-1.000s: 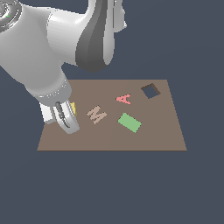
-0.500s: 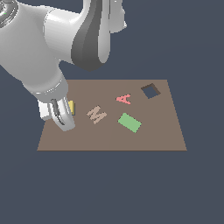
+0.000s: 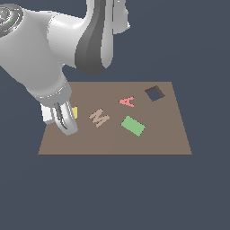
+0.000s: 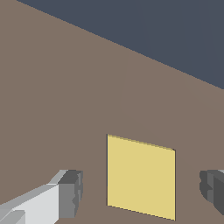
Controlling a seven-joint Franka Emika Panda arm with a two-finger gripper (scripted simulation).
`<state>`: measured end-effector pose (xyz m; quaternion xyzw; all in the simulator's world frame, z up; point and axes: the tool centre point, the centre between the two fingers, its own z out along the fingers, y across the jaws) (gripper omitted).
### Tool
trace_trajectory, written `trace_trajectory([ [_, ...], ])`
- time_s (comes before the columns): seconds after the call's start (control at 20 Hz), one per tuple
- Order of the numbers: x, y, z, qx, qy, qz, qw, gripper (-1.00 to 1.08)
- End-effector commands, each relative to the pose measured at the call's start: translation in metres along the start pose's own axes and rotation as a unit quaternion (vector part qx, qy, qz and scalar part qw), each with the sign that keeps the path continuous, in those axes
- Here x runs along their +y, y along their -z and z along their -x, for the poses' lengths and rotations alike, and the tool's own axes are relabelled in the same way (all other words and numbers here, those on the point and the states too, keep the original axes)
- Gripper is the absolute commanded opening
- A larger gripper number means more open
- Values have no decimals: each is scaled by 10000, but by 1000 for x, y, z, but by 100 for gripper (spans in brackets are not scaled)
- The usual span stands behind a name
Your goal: Insert a designated object into the corresponding slot on a board.
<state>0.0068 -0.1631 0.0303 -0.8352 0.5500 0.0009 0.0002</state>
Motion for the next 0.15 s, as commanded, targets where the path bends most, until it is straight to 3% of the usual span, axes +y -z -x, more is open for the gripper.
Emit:
trace_trajectory([
  [0.0,0,0,0,1,0,-1,10000,100],
  [0.1,0,0,0,1,0,-1,10000,100],
])
